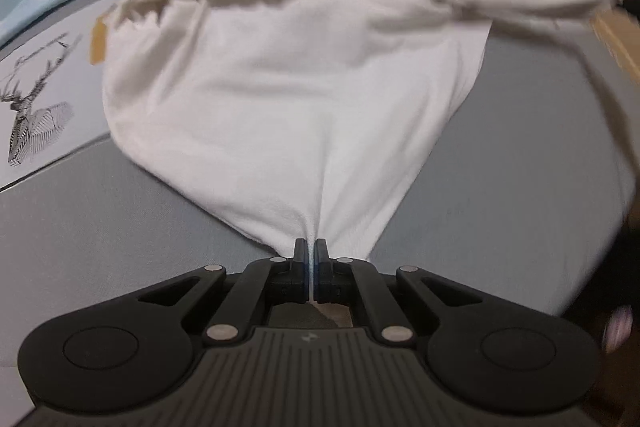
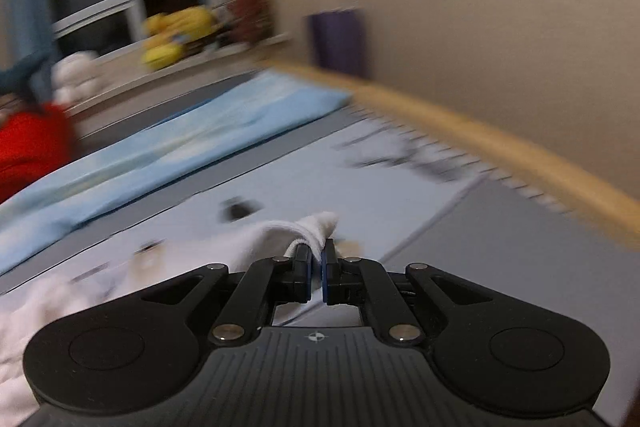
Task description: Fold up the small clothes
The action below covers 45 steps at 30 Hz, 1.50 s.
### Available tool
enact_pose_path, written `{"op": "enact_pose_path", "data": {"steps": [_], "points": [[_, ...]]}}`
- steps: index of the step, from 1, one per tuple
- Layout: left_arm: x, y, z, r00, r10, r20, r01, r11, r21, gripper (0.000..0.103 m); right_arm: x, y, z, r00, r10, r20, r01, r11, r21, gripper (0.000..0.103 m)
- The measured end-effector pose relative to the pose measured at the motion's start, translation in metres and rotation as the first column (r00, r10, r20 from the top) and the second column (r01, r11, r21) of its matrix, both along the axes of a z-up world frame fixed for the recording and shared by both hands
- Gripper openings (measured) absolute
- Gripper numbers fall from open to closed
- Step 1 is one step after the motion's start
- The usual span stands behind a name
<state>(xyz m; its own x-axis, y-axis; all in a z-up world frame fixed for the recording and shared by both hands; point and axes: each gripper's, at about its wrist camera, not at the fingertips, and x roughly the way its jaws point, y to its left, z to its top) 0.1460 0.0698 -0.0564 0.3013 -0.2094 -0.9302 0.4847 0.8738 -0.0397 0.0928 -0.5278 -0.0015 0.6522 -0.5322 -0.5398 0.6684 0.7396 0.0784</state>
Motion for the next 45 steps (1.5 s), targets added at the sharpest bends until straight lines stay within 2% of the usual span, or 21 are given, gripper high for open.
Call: {"op": "enact_pose_path", "data": {"steps": [4,7,9,11,14,16,18,19,23,25,28,30,31,33,35,36,37,40,42,44,45], "points": [[-0.025,0.021,-0.008,0.988,-0.131,-0.086,0.135,0.99,0.043,0.001,-0.018,-0.025,-0.006,0.987,-0.15,-0.05,0.145,0.986,-0.082,0.003],[-0.034,0.029,-0.014,0.976,-0.176,-0.127,0.186,0.98,0.075,0.001,-0.027,-0.049,-0.013,0.953,-0.292,-0.079,0.281,0.952,-0.122,0.004],[-0.035,0.031,-0.012,0.972,-0.195,-0.135,0.204,0.977,0.058,0.003,-0.02,-0.06,-0.022,0.943,-0.315,-0.109,0.307,0.948,-0.085,0.006],[-0.028,0.037,-0.004,0.981,-0.155,-0.12,0.159,0.987,0.021,0.005,-0.015,-0.056,-0.032,0.965,-0.235,-0.115,0.237,0.972,0.003,0.008],[-0.01,0.048,0.011,0.996,-0.05,-0.07,0.047,0.997,-0.054,0.022,-0.001,-0.019,-0.037,0.993,-0.021,-0.114,0.023,1.0,0.016,0.015],[0.004,0.053,0.018,0.999,0.024,-0.047,-0.027,0.997,-0.074,0.026,0.011,0.016,-0.038,0.984,0.146,-0.105,-0.143,0.989,0.028,0.03],[0.01,0.053,0.019,0.995,0.088,-0.041,-0.091,0.992,-0.085,0.026,0.027,0.049,-0.045,0.928,0.357,-0.103,-0.345,0.931,0.122,0.034],[0.017,0.056,0.017,0.991,0.127,-0.045,-0.13,0.988,-0.087,0.026,0.034,0.067,-0.051,0.885,0.454,-0.108,-0.43,0.884,0.185,0.034],[0.031,0.055,0.001,0.974,0.218,-0.064,-0.222,0.973,-0.065,0.026,0.048,0.147,-0.092,0.644,0.74,-0.195,-0.649,0.664,0.372,0.034],[0.038,0.053,-0.006,0.963,0.254,-0.092,-0.259,0.965,-0.049,0.03,0.052,0.173,-0.11,0.543,0.8,-0.254,-0.692,0.598,0.405,0.034],[0.039,0.052,-0.017,0.955,0.276,-0.108,-0.279,0.96,-0.012,0.038,0.048,0.203,-0.132,0.472,0.812,-0.343,-0.694,0.582,0.424,0.038],[0.039,0.052,-0.026,0.951,0.272,-0.146,-0.274,0.962,0.011,0.038,0.034,0.22,-0.133,0.441,0.81,-0.386,-0.743,0.571,0.35,0.038],[0.038,0.051,-0.031,0.951,0.264,-0.161,-0.262,0.964,0.035,0.038,0.033,0.223,-0.132,0.441,0.804,-0.398,-0.746,0.575,0.336,0.032],[0.036,0.05,-0.042,0.954,0.246,-0.172,-0.235,0.968,0.081,0.037,0.03,0.217,-0.129,0.473,0.792,-0.386,-0.706,0.603,0.372,0.002],[0.032,0.047,-0.046,0.962,0.217,-0.163,-0.203,0.974,0.099,0.032,0.026,0.211,-0.124,0.466,0.792,-0.395,-0.696,0.603,0.388,0.002],[0.031,0.046,-0.044,0.967,0.2,-0.155,-0.188,0.978,0.09,0.01,0.023,0.208,-0.12,0.449,0.796,-0.406,-0.707,0.594,0.383,0.002],[0.029,0.044,-0.043,0.971,0.179,-0.159,-0.17,0.983,0.069,0.003,0.019,0.203,-0.113,0.435,0.796,-0.42,-0.718,0.588,0.372,0.002],[0.02,0.033,-0.034,0.985,0.104,-0.136,-0.099,0.994,0.048,0.003,0.005,0.178,-0.097,0.429,0.761,-0.487,-0.691,0.624,0.366,0.002],[0.011,0.024,-0.026,0.99,0.03,-0.141,-0.032,0.999,-0.007,0.003,-0.014,0.161,-0.095,0.402,0.728,-0.555,-0.649,0.654,0.388,0.002],[0.001,0.013,-0.024,0.99,-0.034,-0.138,0.035,0.999,0.006,0.003,-0.024,0.149,-0.106,0.359,0.727,-0.585,-0.597,0.661,0.455,0.002],[-0.002,0.009,-0.026,0.989,-0.047,-0.139,0.052,0.998,0.038,0.003,-0.028,0.148,-0.113,0.319,0.746,-0.585,-0.58,0.642,0.502,0.002]]}}
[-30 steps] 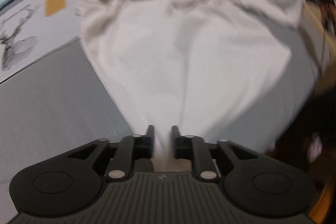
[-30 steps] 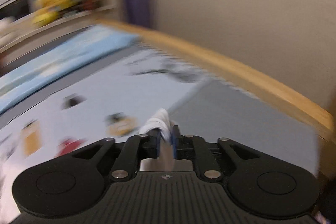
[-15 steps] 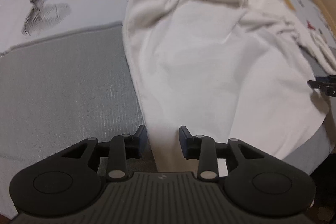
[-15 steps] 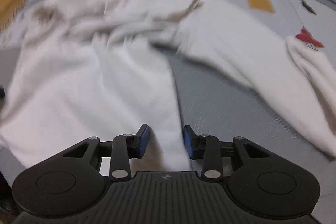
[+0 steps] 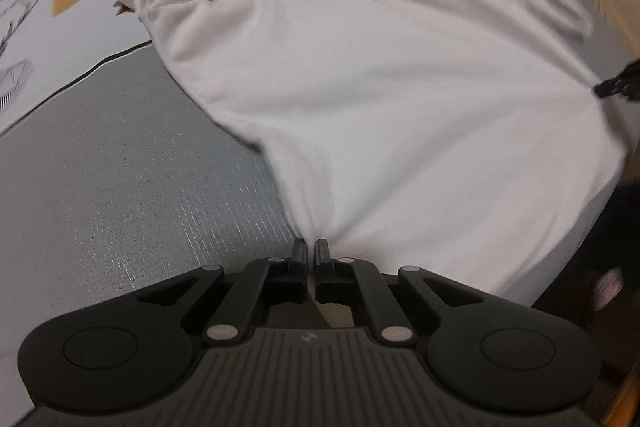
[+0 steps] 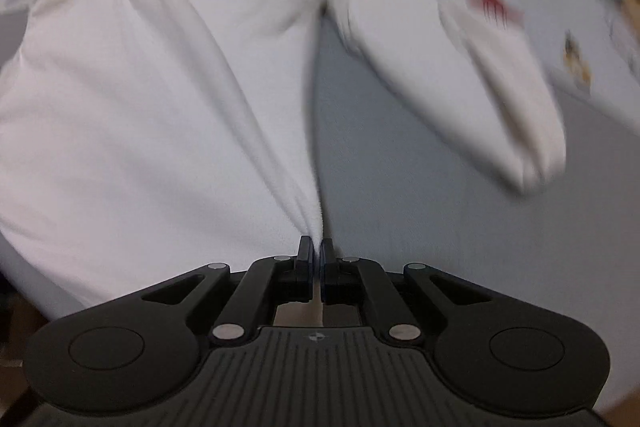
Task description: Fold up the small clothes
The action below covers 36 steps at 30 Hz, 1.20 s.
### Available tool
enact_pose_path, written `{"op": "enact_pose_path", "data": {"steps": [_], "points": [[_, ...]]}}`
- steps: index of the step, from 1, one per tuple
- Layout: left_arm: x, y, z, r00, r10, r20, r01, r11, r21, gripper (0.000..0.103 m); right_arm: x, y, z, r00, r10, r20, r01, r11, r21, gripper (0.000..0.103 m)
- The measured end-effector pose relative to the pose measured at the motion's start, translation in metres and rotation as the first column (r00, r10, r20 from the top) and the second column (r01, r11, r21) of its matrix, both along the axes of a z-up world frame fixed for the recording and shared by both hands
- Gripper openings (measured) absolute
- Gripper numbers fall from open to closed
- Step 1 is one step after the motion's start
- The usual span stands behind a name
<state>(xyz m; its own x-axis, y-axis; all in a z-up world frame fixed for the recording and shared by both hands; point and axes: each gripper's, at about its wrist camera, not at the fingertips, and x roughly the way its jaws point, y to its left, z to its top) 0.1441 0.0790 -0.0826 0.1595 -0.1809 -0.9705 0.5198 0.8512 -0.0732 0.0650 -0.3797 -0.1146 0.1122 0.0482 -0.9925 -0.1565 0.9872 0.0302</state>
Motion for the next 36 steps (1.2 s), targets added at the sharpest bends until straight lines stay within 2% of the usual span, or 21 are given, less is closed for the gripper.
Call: {"op": "enact_pose_path", "data": {"steps": [1,2,4,6,7,9,10,12,16,17,19,21,23,25,30,32,34,35,36], "points": [[-0.002,-0.003,-0.004,1.0,-0.006,-0.01,0.006,0.999,0.044,0.004,-0.003,0.0,-0.005,1.0,0.018,-0.023,-0.018,1.0,0.003,0.003],[-0.002,-0.004,-0.006,1.0,-0.003,-0.018,0.004,0.997,0.072,0.004,-0.003,0.002,-0.008,1.0,0.017,-0.017,-0.017,0.999,-0.034,0.003],[-0.001,-0.003,-0.004,1.0,0.005,-0.027,-0.003,0.996,0.086,0.005,0.006,0.001,-0.003,0.998,-0.026,0.065,0.033,0.994,-0.108,0.015],[0.002,-0.005,0.002,0.999,0.026,-0.019,-0.024,0.996,0.087,0.01,0.018,-0.002,0.012,0.978,-0.082,0.193,0.101,0.991,-0.09,0.023],[0.003,-0.006,0.007,0.999,0.038,-0.001,-0.038,0.996,0.08,0.013,0.025,-0.003,0.02,0.959,-0.118,0.258,0.136,0.989,-0.056,0.027],[0.01,-0.004,0.023,0.994,0.078,0.071,-0.081,0.996,0.042,0.025,0.037,-0.005,0.034,0.915,-0.193,0.355,0.198,0.98,0.024,0.028],[0.013,-0.003,0.03,0.99,0.099,0.098,-0.101,0.995,0.022,0.025,0.044,-0.008,0.039,0.892,-0.235,0.386,0.22,0.972,0.082,0.029],[0.025,-0.004,0.041,0.976,0.152,0.158,-0.15,0.988,-0.025,0.025,0.06,-0.006,0.041,0.862,-0.313,0.399,0.249,0.947,0.204,0.031],[0.052,-0.035,0.056,0.933,0.209,0.294,-0.192,0.978,-0.084,0.025,0.101,0.009,0.032,0.828,-0.436,0.354,0.316,0.883,0.348,0.03],[0.056,-0.045,0.06,0.922,0.209,0.327,-0.186,0.977,-0.099,0.025,0.113,0.015,0.026,0.828,-0.456,0.326,0.328,0.866,0.379,0.03],[0.064,-0.064,0.064,0.9,0.191,0.391,-0.16,0.981,-0.111,0.025,0.127,0.029,0.013,0.851,-0.443,0.282,0.329,0.868,0.373,0.03],[0.074,-0.086,0.067,0.879,0.16,0.448,-0.124,0.986,-0.11,0.025,0.143,0.043,-0.005,0.886,-0.396,0.239,0.322,0.899,0.296,0.031],[0.085,-0.107,0.064,0.869,0.131,0.477,-0.086,0.99,-0.114,0.025,0.15,0.051,-0.025,0.913,-0.364,0.184,0.324,0.922,0.214,0.031],[0.097,-0.129,0.058,0.873,0.108,0.476,-0.056,0.991,-0.122,0.032,0.146,0.053,-0.039,0.927,-0.342,0.153,0.315,0.932,0.178,0.031],[0.122,-0.178,0.03,0.876,0.019,0.482,0.025,0.996,-0.084,0.059,0.146,0.057,-0.041,0.937,-0.309,0.16,0.282,0.944,0.171,0.031],[0.13,-0.197,0.017,0.873,-0.03,0.486,0.066,0.996,-0.058,0.06,0.148,0.057,-0.041,0.939,-0.307,0.157,0.28,0.944,0.174,0.031],[0.137,-0.21,0.006,0.867,-0.066,0.494,0.08,0.997,-0.008,0.057,0.151,0.059,-0.042,0.94,-0.304,0.152,0.277,0.945,0.175,0.031],[0.139,-0.213,0.001,0.866,-0.08,0.493,0.083,0.996,0.016,0.041,0.153,0.06,-0.042,0.942,-0.302,0.149,0.275,0.945,0.175,0.031],[0.142,-0.213,-0.002,0.869,-0.09,0.486,0.087,0.996,0.029,0.018,0.15,0.051,-0.039,0.943,-0.3,0.145,0.273,0.946,0.177,0.031]]}}
